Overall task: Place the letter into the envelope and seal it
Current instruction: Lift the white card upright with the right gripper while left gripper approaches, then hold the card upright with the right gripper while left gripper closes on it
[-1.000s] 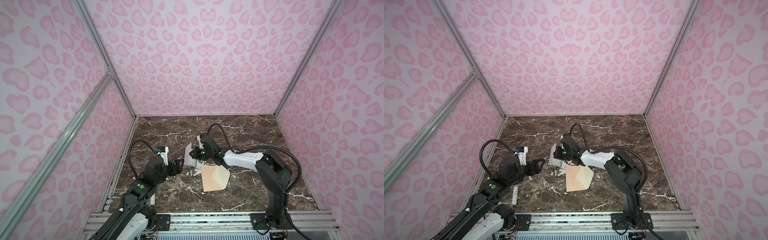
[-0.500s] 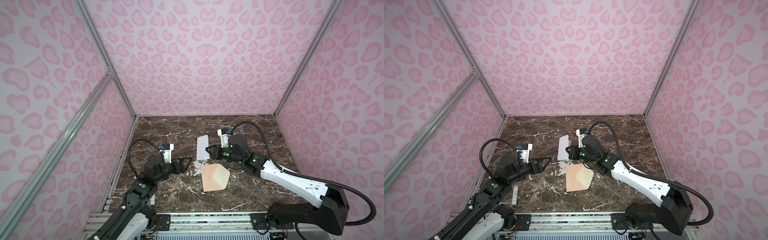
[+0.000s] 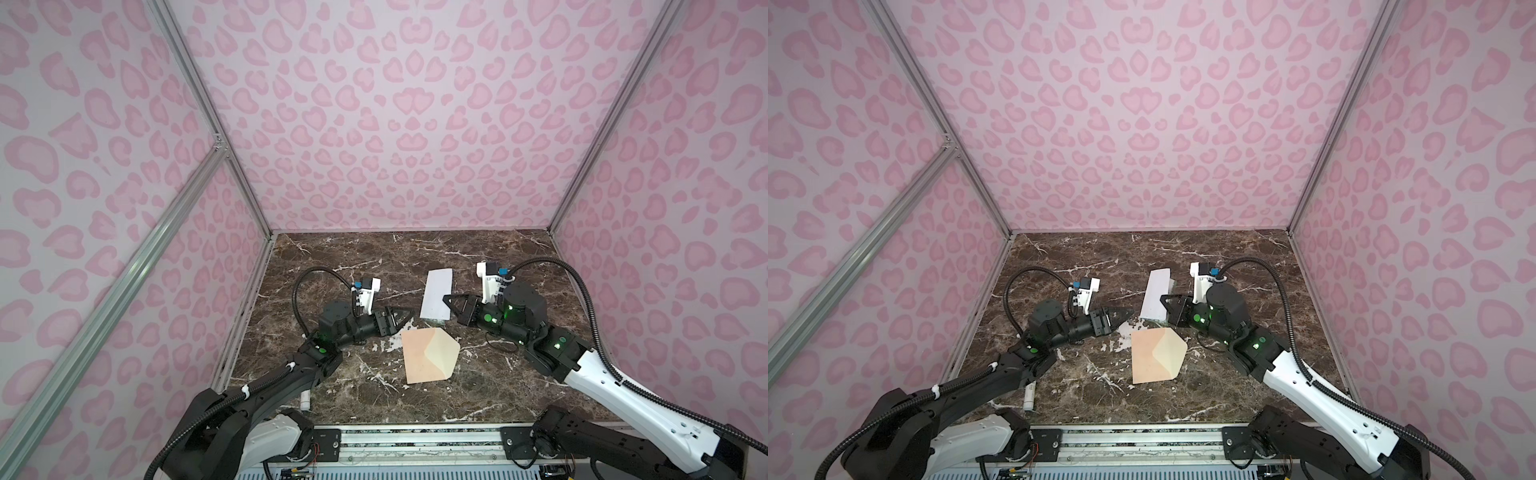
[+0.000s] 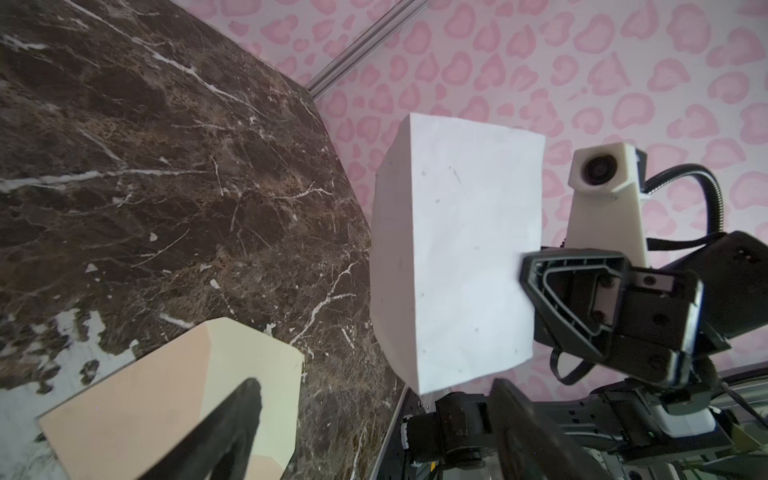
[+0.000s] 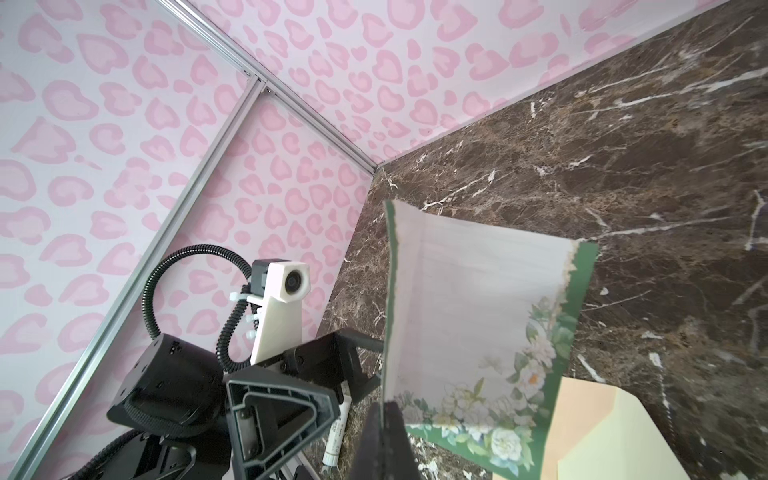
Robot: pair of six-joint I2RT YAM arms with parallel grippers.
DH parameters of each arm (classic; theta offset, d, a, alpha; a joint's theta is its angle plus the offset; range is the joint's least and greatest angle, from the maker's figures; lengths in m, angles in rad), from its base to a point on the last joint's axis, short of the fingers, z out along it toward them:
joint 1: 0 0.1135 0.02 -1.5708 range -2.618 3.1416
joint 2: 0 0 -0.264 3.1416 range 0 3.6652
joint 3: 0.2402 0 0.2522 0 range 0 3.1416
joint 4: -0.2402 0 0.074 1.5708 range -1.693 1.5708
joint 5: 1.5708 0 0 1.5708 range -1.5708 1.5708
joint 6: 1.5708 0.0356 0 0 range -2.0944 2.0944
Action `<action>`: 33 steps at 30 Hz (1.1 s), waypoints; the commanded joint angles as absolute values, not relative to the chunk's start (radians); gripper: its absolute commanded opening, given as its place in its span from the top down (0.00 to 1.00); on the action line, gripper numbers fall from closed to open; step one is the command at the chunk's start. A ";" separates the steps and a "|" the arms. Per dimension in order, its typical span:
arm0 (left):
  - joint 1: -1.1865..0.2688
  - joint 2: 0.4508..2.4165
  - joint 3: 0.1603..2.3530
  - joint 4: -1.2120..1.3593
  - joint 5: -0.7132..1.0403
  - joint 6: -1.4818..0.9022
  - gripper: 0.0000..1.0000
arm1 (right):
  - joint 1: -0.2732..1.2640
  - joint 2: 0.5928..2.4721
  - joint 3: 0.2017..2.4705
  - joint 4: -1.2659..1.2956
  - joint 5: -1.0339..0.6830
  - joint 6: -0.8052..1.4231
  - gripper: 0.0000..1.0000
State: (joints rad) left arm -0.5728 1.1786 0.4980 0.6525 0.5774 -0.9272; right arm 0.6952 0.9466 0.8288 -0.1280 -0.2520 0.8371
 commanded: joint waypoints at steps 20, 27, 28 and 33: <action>-0.621 1.432 0.580 1.039 0.635 -1.073 0.19 | 0.672 0.904 0.766 -0.053 -0.356 0.934 1.00; -0.645 1.476 0.604 1.114 0.650 -1.116 0.25 | 0.670 0.897 0.754 -0.030 -0.379 0.946 1.00; -0.648 1.476 0.605 1.117 0.650 -1.117 0.26 | 0.670 0.897 0.751 -0.030 -0.379 0.944 1.00; -0.651 1.470 0.605 1.136 0.655 -1.125 0.32 | 0.665 0.893 0.728 -0.032 -0.376 0.942 1.00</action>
